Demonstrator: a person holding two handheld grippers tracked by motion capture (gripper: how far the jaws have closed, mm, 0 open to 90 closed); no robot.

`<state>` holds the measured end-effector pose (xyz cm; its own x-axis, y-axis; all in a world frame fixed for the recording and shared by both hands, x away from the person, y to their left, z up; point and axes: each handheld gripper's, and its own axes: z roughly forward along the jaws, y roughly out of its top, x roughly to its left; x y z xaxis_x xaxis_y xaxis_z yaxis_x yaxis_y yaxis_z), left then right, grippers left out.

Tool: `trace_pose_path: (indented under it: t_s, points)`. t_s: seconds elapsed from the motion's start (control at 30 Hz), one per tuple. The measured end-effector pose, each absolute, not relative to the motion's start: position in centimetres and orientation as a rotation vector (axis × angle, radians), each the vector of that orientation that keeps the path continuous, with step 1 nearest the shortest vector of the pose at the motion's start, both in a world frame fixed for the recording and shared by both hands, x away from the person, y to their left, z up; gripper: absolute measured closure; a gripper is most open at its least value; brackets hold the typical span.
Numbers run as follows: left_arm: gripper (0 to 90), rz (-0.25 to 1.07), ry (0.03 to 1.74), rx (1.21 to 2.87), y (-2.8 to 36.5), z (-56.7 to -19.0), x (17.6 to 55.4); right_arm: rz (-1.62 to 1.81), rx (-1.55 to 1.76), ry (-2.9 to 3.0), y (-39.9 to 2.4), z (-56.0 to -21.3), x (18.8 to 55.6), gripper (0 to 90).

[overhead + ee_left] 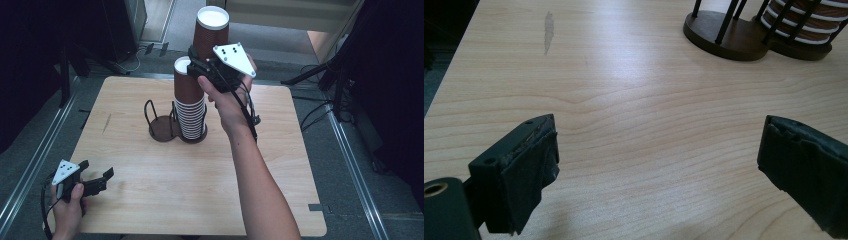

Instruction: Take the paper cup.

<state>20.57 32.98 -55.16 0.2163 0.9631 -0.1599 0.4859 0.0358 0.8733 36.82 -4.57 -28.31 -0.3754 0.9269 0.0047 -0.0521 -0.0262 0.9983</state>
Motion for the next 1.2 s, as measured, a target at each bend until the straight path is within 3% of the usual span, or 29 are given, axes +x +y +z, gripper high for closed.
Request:
trace_pose_path:
  t_s: [1.2]
  points:
    - [4.0,0.669,1.402,1.59,32.9,-55.2,20.6,1.451,1.035,1.388,-12.1,-31.5,35.0,12.7]
